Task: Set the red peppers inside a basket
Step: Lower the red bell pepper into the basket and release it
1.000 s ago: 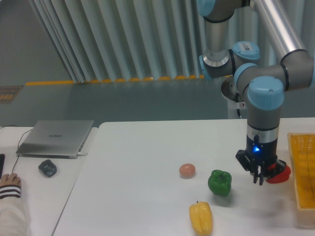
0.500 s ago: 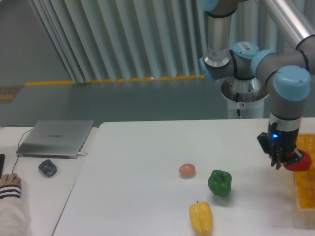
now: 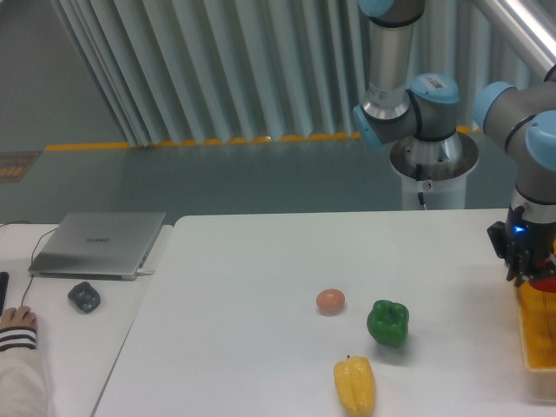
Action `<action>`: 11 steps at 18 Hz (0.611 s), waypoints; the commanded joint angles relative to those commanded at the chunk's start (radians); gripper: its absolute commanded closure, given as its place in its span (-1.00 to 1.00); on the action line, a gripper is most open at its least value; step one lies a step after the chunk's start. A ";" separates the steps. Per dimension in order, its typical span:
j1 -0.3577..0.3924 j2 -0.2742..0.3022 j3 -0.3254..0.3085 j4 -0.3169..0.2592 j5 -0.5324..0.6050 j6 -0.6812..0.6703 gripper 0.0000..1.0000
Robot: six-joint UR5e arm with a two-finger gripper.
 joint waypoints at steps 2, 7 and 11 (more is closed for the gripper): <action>0.002 0.000 0.000 0.003 -0.003 0.000 -1.00; -0.011 0.002 0.011 0.006 -0.002 -0.002 -1.00; -0.047 0.003 0.029 0.018 -0.021 0.015 -1.00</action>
